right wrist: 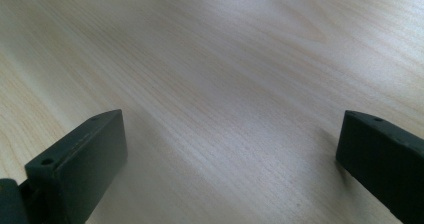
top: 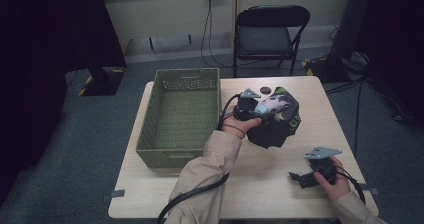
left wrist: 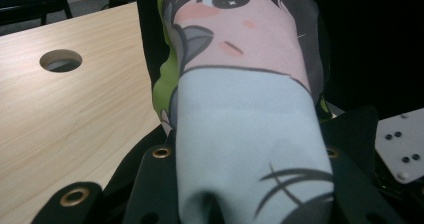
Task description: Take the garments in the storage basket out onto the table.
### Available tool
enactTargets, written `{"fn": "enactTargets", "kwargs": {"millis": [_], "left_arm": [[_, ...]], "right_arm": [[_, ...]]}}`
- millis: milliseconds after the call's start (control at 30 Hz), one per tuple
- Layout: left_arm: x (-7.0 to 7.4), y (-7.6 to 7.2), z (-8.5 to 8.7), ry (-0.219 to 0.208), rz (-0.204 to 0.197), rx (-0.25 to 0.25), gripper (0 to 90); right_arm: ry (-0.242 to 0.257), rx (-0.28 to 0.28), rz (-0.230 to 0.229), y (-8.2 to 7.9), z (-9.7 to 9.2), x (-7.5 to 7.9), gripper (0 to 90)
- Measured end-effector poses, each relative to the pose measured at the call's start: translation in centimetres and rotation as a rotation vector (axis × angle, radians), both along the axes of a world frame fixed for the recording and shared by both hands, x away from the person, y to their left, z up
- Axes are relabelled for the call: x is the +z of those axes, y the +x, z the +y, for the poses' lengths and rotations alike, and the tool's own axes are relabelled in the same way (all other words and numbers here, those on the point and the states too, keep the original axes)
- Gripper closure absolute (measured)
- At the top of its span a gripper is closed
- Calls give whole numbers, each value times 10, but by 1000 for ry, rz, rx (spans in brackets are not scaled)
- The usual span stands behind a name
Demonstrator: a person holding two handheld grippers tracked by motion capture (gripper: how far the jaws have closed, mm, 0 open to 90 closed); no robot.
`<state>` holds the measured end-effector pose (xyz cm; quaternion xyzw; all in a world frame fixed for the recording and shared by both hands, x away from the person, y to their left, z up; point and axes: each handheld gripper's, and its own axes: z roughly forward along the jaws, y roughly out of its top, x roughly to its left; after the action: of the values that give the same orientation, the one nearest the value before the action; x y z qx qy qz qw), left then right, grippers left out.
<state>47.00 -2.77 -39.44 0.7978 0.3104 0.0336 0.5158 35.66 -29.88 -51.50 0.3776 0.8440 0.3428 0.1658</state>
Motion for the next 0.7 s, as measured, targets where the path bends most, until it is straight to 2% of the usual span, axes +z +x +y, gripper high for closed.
{"fn": "enactTargets", "kwargs": {"millis": [133, 300, 700], "left_arm": [[-6, 0, 0, 12, -1, 30, 641], [-15, -3, -4, 32, 5, 37, 641], [-24, -10, -14, 32, 8, 39, 640]], "right_arm": [[0, 0, 0, 0, 0, 0, 0], [-1, 0, 0, 0, 0, 0, 0], [0, 0, 0, 0, 0, 0, 0]]}}
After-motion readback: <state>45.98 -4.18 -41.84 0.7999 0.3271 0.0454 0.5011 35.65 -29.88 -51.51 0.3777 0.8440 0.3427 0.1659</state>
